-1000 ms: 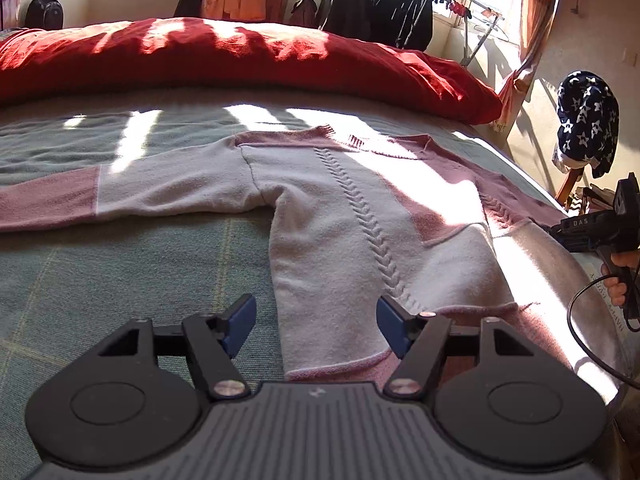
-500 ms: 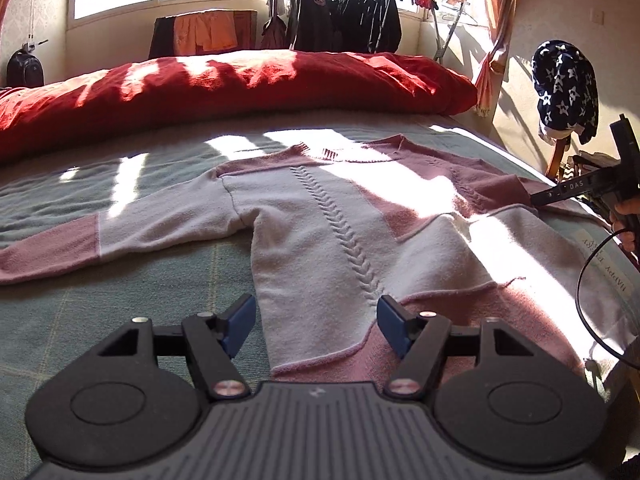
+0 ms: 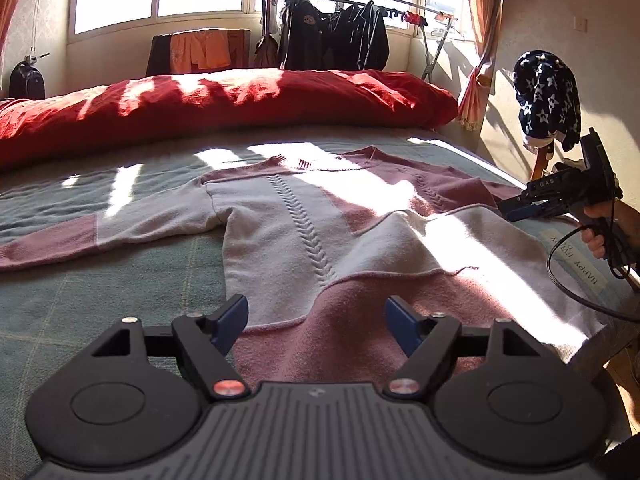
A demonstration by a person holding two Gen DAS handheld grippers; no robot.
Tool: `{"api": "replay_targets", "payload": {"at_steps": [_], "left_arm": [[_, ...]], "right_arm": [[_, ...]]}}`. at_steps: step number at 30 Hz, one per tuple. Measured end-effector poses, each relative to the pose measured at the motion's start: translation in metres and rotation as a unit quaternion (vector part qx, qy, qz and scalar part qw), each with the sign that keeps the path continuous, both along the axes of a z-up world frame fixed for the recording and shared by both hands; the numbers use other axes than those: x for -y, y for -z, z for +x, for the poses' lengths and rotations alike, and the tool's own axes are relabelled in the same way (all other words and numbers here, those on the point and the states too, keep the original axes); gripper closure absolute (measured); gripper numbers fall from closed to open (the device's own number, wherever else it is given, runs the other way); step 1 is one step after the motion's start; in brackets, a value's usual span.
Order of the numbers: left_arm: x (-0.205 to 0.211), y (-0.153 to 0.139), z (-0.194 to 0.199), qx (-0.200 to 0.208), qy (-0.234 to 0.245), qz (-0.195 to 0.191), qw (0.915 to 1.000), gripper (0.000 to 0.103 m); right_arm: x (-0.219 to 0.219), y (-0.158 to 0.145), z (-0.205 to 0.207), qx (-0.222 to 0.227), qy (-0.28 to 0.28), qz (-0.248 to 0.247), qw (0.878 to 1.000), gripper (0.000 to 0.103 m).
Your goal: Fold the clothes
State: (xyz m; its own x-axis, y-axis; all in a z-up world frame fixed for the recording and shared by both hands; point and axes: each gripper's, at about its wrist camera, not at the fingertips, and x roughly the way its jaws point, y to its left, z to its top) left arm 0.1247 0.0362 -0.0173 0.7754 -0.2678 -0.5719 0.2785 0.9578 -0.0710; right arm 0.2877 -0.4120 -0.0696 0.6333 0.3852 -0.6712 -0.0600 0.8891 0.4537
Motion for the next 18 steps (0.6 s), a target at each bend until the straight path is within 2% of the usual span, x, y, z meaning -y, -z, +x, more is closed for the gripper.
{"api": "replay_targets", "payload": {"at_steps": [4,5,6,12,16,18], "left_arm": [[0.006,0.003,-0.001,-0.008,0.005,0.012,0.9999,0.026],[0.008,0.003,0.0,-0.01,0.006,0.017,0.9998,0.026],[0.009,0.004,0.0,-0.011,0.008,0.021,0.9997,0.026],[0.022,0.006,0.001,-0.015,0.03,0.027,0.9991,0.026],[0.034,0.006,-0.007,-0.006,0.063,0.05,0.9967,0.026],[0.04,0.006,-0.012,-0.001,0.084,0.065,0.9944,0.026]], "right_arm": [[-0.004,0.018,0.01,-0.005,0.001,0.023,1.0,0.057],[-0.004,0.018,0.009,-0.002,-0.005,0.031,0.999,0.07],[-0.005,0.018,0.008,0.0,-0.01,0.039,0.999,0.088],[-0.003,-0.001,0.003,0.013,0.002,-0.065,0.998,0.089],[-0.002,-0.018,-0.014,0.028,-0.013,-0.091,0.995,0.086],[-0.006,-0.031,-0.032,0.047,-0.033,-0.102,0.993,0.081]]}}
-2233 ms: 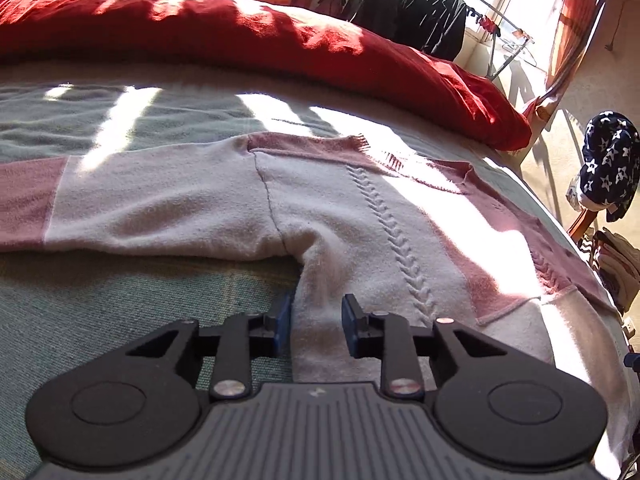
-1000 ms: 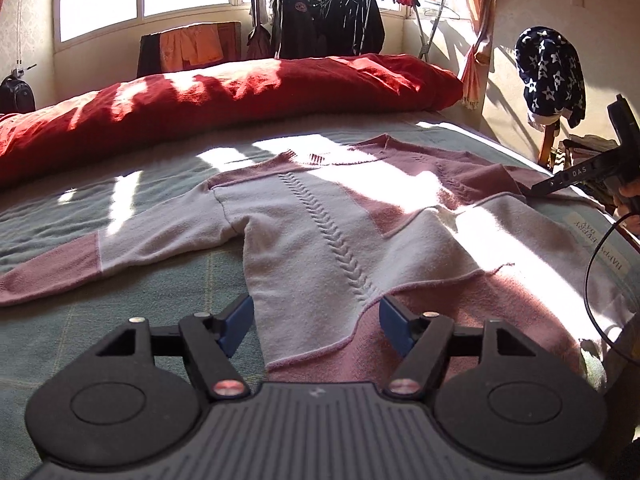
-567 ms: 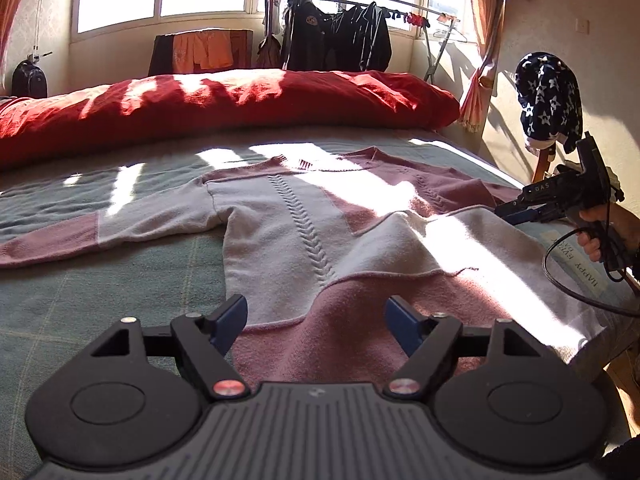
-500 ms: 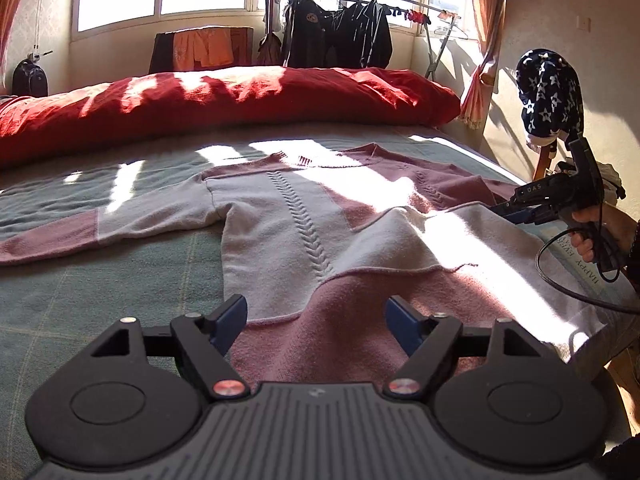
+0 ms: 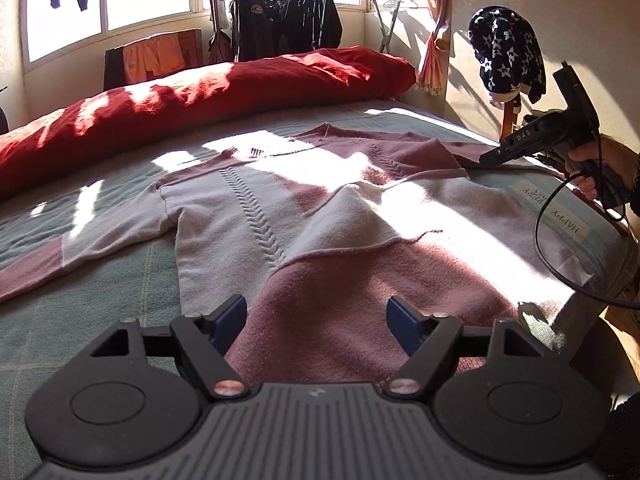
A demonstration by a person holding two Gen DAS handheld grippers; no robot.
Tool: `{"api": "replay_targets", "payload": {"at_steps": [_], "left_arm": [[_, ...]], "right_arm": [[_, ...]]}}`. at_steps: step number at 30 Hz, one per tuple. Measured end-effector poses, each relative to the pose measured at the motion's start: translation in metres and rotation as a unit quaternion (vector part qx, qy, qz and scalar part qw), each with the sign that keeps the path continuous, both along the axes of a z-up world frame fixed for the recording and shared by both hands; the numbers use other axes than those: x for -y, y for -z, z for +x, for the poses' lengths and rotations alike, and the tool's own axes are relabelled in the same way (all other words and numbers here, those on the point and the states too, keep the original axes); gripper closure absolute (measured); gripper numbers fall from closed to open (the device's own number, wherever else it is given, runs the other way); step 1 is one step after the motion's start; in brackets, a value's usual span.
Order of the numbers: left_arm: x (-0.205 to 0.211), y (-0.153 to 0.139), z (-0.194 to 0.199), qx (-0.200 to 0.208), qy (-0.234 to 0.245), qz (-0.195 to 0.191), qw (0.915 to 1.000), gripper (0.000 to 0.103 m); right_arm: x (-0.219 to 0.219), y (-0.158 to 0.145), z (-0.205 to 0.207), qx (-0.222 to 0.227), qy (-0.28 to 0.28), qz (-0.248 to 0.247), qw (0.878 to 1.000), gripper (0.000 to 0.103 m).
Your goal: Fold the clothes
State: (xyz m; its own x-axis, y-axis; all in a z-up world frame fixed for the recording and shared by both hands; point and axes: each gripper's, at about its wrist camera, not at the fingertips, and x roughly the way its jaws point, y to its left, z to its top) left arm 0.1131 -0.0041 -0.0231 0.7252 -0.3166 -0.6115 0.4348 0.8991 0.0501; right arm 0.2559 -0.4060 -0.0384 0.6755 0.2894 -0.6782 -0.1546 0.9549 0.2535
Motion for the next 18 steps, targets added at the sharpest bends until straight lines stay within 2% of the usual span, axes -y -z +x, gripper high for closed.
{"api": "replay_targets", "payload": {"at_steps": [4,6,8,11,14,18], "left_arm": [[0.015,0.0,-0.013,0.017,0.053,0.053,0.997,0.026],[0.023,0.002,-0.022,0.027,0.082,0.086,0.9925,0.026],[0.031,0.005,-0.031,0.03,0.116,0.113,0.9864,0.026],[0.043,0.012,-0.045,0.036,0.166,0.143,0.9751,0.026],[0.057,0.025,-0.055,0.039,0.201,0.171,0.9638,0.026],[0.076,0.043,-0.062,0.063,0.233,0.226,0.9437,0.026]], "right_arm": [[-0.031,-0.021,-0.045,0.028,-0.09,-0.062,0.994,0.069],[-0.051,-0.025,-0.07,0.037,-0.146,-0.109,0.983,0.062],[-0.068,-0.028,-0.093,0.043,-0.193,-0.151,0.969,0.06],[-0.091,-0.025,-0.127,0.046,-0.254,-0.195,0.946,0.055],[-0.105,-0.017,-0.146,0.039,-0.279,-0.205,0.937,0.053],[-0.122,-0.007,-0.163,0.042,-0.297,-0.211,0.93,0.051]]}}
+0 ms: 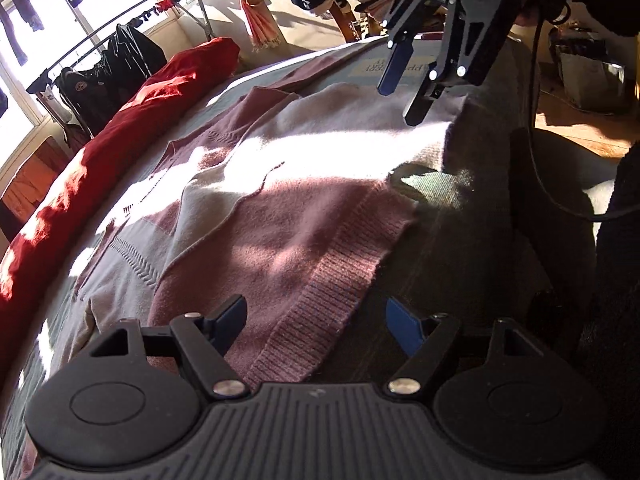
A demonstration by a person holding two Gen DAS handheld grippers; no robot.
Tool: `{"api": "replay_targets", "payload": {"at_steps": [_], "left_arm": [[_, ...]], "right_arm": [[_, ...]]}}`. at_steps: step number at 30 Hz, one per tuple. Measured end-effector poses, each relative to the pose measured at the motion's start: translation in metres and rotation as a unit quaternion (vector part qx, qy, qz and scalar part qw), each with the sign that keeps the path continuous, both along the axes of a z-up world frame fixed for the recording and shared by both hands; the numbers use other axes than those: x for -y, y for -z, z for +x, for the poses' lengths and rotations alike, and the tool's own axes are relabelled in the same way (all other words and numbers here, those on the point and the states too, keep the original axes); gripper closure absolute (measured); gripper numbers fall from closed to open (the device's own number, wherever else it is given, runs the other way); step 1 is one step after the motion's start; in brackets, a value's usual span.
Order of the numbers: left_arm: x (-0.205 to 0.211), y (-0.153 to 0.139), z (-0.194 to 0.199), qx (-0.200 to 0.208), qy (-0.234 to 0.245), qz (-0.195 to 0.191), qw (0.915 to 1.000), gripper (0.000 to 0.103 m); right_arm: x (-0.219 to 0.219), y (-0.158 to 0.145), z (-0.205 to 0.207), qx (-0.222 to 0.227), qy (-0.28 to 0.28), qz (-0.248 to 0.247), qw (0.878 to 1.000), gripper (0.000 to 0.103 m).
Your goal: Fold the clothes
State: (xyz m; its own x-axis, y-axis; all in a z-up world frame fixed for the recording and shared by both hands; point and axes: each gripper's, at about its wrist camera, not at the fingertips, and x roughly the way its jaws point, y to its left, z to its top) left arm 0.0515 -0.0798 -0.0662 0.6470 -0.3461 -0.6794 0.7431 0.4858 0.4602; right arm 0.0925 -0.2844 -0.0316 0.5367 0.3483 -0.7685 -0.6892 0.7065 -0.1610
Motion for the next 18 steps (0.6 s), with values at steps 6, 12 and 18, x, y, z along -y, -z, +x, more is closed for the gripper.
{"api": "replay_targets", "payload": {"at_steps": [6,12,18], "left_arm": [[0.022,0.015,0.008,0.04,0.018,0.034,0.9985,0.025],[0.032,0.006,0.014,0.076,0.026,0.024,0.9965,0.024],[0.03,-0.005,0.025,0.072,0.008,0.001,0.9974,0.024]], "right_arm": [[-0.014,0.001,-0.011,0.009,-0.011,0.022,1.0,0.049],[-0.029,0.002,-0.024,0.029,-0.028,0.016,0.999,0.046],[-0.055,0.015,-0.034,0.072,-0.061,-0.013,0.995,0.037]]}}
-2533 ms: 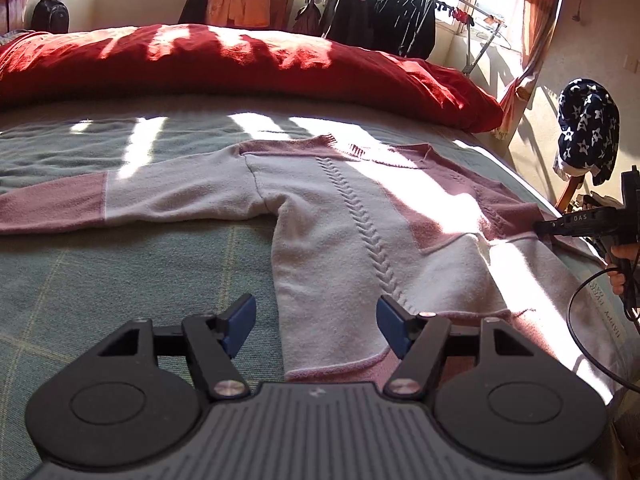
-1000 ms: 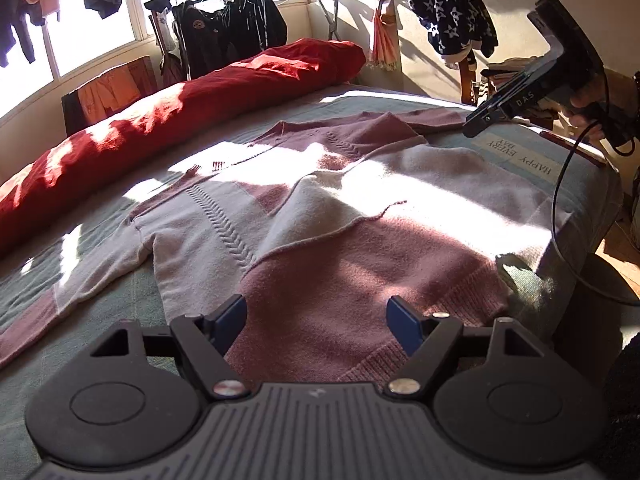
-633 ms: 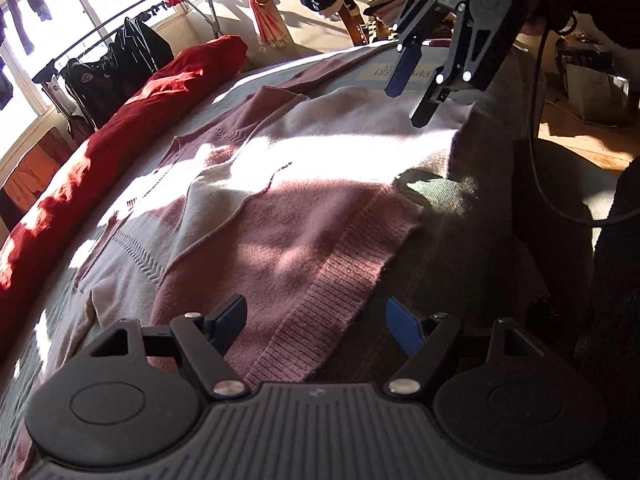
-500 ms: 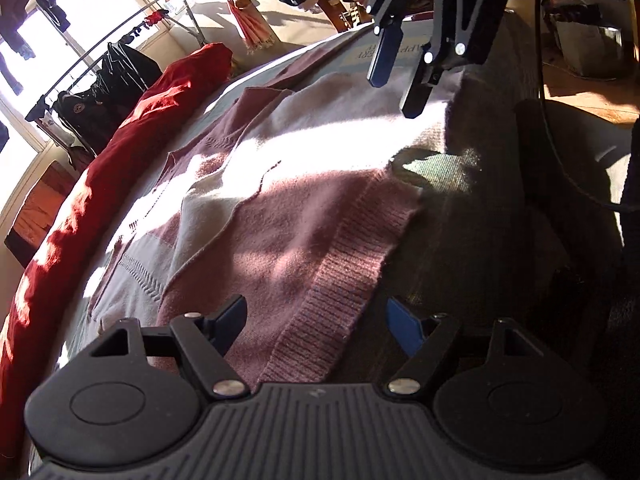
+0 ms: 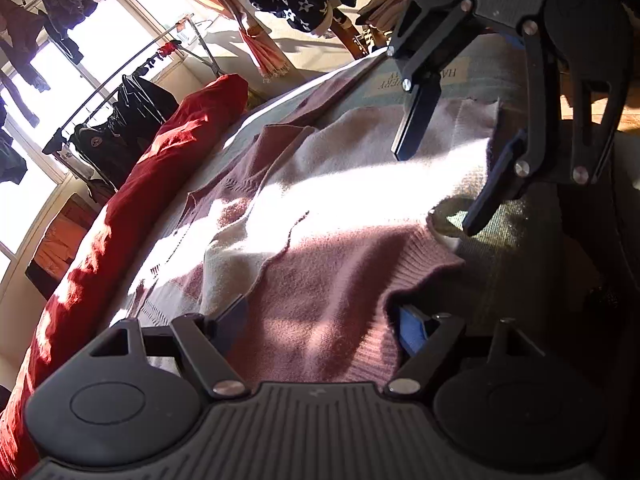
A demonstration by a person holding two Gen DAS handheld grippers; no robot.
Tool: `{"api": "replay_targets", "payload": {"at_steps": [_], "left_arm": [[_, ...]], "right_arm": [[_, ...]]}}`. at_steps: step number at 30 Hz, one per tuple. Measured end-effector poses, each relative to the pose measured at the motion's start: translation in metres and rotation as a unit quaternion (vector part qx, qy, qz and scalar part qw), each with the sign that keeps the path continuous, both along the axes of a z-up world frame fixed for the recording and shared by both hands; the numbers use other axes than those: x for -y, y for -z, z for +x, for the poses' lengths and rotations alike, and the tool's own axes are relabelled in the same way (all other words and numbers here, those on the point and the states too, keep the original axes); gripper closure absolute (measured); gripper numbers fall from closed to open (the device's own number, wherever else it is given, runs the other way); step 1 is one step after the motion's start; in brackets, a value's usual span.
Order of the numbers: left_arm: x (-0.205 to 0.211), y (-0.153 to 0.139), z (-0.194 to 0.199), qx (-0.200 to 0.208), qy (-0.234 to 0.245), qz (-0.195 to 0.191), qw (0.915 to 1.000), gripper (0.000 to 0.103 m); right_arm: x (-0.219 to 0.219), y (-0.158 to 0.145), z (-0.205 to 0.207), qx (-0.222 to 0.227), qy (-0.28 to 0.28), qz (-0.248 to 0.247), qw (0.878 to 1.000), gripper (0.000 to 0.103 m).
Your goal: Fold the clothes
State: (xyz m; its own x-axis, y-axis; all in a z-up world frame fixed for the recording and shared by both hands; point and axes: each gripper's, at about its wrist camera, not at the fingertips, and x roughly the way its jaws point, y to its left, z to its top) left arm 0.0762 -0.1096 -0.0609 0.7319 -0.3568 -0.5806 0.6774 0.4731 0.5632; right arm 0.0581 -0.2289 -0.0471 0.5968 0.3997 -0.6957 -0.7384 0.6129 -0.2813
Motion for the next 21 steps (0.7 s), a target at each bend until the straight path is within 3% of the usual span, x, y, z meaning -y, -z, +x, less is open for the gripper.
{"api": "replay_targets", "payload": {"at_steps": [3,10,11,12,13,17,21], "left_arm": [[-0.002,-0.004,0.004,-0.007,-0.007,-0.013,0.9999,0.024],[-0.01,-0.004,0.005,-0.034,-0.016,-0.038,0.9986,0.024],[-0.011,-0.003,0.004,-0.04,-0.017,-0.039,0.9983,0.024],[-0.012,-0.001,0.002,-0.043,-0.017,-0.037,0.9982,0.024],[-0.014,0.002,0.0,-0.045,-0.016,-0.034,0.9983,0.024],[-0.015,0.015,-0.015,-0.028,-0.007,0.004,0.9996,0.026],[-0.015,0.02,-0.02,0.019,-0.027,0.034,0.9989,0.047]], "right_arm": [[-0.018,0.011,-0.002,0.022,-0.019,-0.015,0.999,0.033],[-0.052,0.042,-0.002,0.123,-0.018,-0.088,0.988,0.036],[-0.056,0.046,-0.001,0.137,-0.018,-0.101,0.985,0.044],[-0.057,0.046,-0.001,0.139,-0.016,-0.105,0.985,0.064],[-0.057,0.043,0.0,0.14,-0.015,-0.104,0.985,0.071],[-0.052,0.026,-0.003,0.145,-0.008,-0.08,0.986,0.082],[-0.045,0.006,0.0,0.143,0.009,-0.054,0.988,0.09]]}}
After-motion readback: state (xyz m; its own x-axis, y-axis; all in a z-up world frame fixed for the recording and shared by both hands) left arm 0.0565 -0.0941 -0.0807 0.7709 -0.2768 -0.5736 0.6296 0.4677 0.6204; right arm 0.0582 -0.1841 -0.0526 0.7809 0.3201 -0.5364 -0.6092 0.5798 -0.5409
